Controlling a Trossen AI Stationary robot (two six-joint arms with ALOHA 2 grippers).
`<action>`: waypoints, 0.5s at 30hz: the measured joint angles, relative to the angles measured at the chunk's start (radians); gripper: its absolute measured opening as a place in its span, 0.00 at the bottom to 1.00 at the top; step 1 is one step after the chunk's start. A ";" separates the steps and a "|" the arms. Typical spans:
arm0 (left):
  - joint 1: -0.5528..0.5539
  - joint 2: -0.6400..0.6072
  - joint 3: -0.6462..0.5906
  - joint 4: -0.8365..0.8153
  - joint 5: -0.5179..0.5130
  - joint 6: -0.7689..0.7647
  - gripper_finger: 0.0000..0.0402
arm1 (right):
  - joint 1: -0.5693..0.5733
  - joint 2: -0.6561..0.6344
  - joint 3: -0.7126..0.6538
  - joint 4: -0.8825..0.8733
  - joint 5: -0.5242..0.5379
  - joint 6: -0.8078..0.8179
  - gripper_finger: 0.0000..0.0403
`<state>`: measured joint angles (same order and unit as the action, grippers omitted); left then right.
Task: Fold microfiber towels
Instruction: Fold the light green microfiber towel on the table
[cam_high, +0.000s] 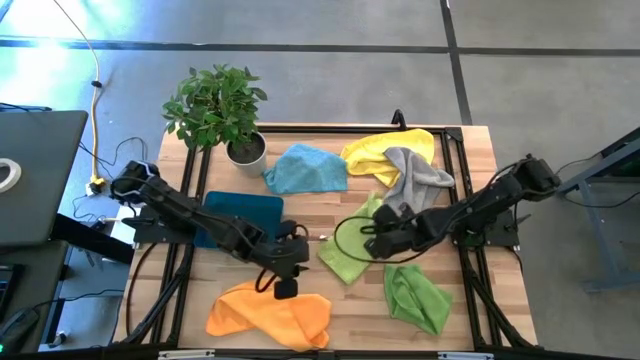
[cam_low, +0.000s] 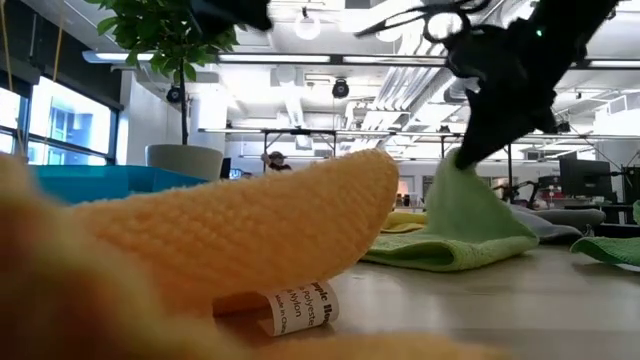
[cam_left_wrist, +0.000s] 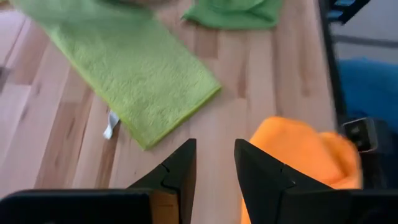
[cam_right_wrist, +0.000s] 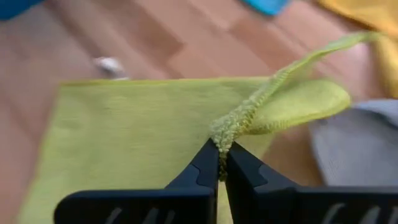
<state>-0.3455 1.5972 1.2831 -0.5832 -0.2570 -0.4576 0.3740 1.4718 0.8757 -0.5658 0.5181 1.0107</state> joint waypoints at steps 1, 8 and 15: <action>-0.007 -0.010 0.000 -0.011 -0.002 0.000 0.25 | 0.007 0.019 0.017 0.015 -0.006 -0.010 0.01; -0.053 -0.046 0.000 -0.025 -0.043 -0.008 0.25 | 0.073 0.160 0.135 0.092 -0.026 -0.051 0.00; -0.087 -0.049 -0.001 -0.034 -0.049 -0.014 0.25 | 0.125 0.309 0.254 0.099 -0.040 -0.051 0.00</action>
<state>-0.4320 1.5482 1.2823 -0.6173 -0.3058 -0.4711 0.4991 1.7805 1.1293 -0.4663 0.4778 0.9600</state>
